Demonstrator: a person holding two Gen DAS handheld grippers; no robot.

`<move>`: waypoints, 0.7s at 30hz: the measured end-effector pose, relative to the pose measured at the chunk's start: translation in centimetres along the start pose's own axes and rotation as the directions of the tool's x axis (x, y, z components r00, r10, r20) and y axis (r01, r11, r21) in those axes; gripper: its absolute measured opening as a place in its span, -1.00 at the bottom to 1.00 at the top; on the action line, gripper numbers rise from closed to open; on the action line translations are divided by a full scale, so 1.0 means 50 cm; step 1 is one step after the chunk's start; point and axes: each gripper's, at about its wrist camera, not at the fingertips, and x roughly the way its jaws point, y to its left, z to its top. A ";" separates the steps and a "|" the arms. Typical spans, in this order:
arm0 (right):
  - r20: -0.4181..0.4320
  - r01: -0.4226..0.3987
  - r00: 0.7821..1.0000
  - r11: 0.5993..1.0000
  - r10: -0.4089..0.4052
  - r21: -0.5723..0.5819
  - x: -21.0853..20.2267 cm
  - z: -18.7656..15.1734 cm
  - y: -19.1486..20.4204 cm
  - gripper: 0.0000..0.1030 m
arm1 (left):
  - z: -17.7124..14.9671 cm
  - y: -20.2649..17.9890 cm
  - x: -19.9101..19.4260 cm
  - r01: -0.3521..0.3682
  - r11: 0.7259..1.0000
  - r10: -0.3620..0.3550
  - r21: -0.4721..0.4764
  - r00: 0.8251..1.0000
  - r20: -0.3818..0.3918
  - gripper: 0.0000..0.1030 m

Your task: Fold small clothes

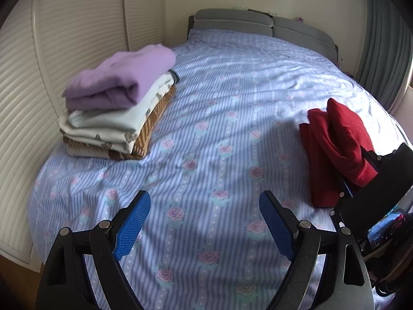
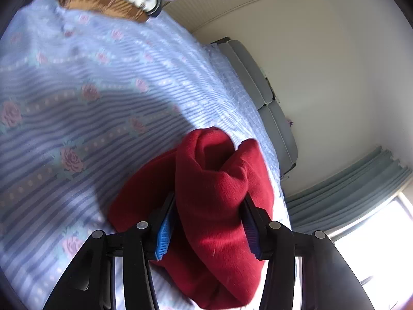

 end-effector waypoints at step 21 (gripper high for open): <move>-0.030 -0.096 0.991 0.847 0.131 0.523 -0.036 -0.198 -0.222 0.06 | 0.074 -0.254 -0.046 0.172 0.962 -0.191 0.212 0.979 0.074 0.63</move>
